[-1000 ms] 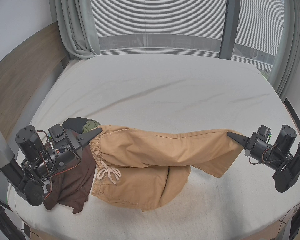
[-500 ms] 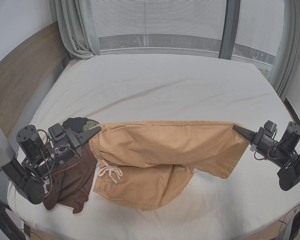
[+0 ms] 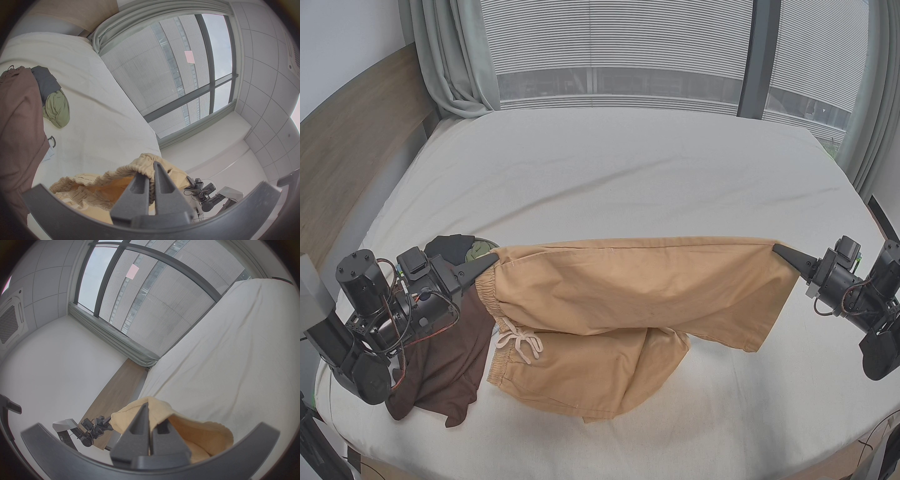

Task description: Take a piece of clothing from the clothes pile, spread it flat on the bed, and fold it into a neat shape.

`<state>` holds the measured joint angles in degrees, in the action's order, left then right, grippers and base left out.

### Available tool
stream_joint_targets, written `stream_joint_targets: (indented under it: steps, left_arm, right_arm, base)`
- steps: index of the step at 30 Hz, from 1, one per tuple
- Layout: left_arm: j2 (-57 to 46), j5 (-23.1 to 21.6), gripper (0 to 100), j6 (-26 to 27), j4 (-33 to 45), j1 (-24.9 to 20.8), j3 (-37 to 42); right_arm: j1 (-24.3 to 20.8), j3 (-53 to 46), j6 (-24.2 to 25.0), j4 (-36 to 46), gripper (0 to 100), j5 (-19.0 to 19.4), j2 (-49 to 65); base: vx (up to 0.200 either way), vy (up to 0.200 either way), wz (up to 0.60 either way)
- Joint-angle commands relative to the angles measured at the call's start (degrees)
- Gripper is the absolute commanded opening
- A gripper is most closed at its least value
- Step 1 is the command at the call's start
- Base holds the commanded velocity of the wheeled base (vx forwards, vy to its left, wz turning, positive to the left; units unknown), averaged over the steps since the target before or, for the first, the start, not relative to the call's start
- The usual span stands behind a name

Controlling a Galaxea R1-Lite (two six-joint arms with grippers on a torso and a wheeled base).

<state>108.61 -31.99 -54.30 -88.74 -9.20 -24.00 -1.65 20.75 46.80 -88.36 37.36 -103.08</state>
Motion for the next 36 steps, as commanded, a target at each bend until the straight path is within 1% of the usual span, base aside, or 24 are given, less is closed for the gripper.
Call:
stream_joint_targets:
  steps: [1, 7, 12, 15, 20, 27, 36]
  left_arm:
    - [0.5, 0.0, 0, 0.0, 0.0, 0.1, -0.2]
    - [0.0, 0.9, 0, 0.1, 0.0, 0.2, -1.1]
    - [1.8, 6.1, 0, 0.1, 0.0, -0.2, -4.2]
    - [2.8, 7.4, 0, 0.1, 0.0, -0.2, -5.4]
    - [4.7, 8.3, 0, 0.2, 0.0, -0.1, -6.9]
    - [6.6, 10.8, 0, 0.2, 0.1, -0.2, -10.6]
    - [11.4, 11.5, 0, 0.6, 0.1, -0.2, -15.0]
  right_arm:
    - [-0.5, 0.4, -0.1, -0.1, 0, -0.1, -1.4]
    - [-0.9, 1.9, -0.4, -0.1, 0, -0.3, -3.2]
    - [-0.2, 6.4, -0.4, -0.1, 0, -0.3, -8.0]
    - [0.1, 8.4, -0.4, 0.0, 0, -0.2, -10.3]
    - [0.1, 11.8, -0.4, 0.0, 0, -0.2, -13.9]
    - [-0.2, 17.4, -0.4, 0.0, 0, -0.1, -18.3]
    - [-0.1, 23.6, -0.4, 0.3, 0, 0.0, -22.6]
  base:
    - [0.000, 0.000, 0.00]
    - [0.000, 0.000, 0.00]
    - [0.000, 0.000, 0.00]
    - [0.000, 0.000, 0.00]
    - [0.000, 0.000, 0.00]
    - [0.000, 0.000, 0.00]
    - [0.000, 0.000, 0.00]
